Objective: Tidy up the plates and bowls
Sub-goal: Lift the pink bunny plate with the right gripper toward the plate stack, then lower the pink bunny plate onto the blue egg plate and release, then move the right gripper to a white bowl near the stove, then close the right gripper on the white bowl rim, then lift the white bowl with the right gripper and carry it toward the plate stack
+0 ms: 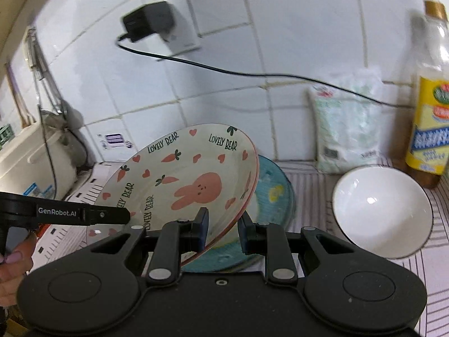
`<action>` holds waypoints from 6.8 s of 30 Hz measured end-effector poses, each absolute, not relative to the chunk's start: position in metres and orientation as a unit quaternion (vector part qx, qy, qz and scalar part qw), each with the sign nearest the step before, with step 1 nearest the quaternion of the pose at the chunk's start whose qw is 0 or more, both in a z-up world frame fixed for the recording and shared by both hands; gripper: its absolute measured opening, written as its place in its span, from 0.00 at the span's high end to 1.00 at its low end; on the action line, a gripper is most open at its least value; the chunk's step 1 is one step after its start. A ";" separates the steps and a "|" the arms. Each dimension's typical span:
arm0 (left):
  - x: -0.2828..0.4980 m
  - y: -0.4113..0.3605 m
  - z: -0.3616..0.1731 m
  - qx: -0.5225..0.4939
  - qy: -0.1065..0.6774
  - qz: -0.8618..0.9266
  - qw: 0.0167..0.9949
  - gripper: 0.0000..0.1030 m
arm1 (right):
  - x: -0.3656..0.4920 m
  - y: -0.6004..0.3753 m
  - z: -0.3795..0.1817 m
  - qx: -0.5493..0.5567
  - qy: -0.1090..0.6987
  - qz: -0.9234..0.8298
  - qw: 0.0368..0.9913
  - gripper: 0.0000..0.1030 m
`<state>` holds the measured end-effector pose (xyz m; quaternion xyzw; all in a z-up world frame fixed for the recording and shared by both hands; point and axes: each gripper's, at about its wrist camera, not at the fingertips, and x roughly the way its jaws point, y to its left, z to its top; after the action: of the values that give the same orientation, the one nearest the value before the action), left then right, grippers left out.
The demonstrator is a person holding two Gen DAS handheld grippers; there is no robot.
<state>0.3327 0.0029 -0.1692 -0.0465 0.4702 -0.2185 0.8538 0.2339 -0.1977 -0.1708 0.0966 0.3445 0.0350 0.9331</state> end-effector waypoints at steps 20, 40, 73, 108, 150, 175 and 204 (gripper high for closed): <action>0.350 -0.026 -0.183 -0.009 0.527 -0.211 0.823 0.71 | 0.244 -0.207 -0.189 0.109 0.395 -0.027 0.912 0.74; 0.361 -0.038 -0.185 0.026 0.550 -0.187 0.814 0.70 | 0.265 -0.182 -0.197 0.029 0.429 -0.079 0.899 0.56; 0.231 -0.091 -0.050 0.153 0.474 -0.239 0.834 0.56 | 0.156 -0.223 -0.076 0.003 0.389 -0.053 0.920 0.34; 0.126 -0.237 -0.051 0.207 0.487 -0.343 0.776 0.29 | -0.032 -0.328 -0.068 0.011 0.335 -0.135 0.932 0.13; 0.145 -0.362 -0.175 0.089 0.568 -0.411 0.707 0.82 | -0.020 -0.445 -0.209 0.227 0.348 -0.239 0.878 0.76; 0.143 -0.258 -0.144 0.081 0.576 -0.306 0.754 0.88 | 0.009 -0.385 -0.187 0.228 0.365 -0.127 0.894 0.78; 0.201 -0.051 -0.170 -0.012 0.618 -0.133 0.775 0.85 | 0.131 -0.213 -0.188 0.134 0.448 0.098 0.879 0.78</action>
<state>0.2007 -0.0512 -0.1696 -0.0117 0.6184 -0.1325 0.7745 0.1312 -0.2134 -0.1883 0.1344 0.4476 0.0979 0.8786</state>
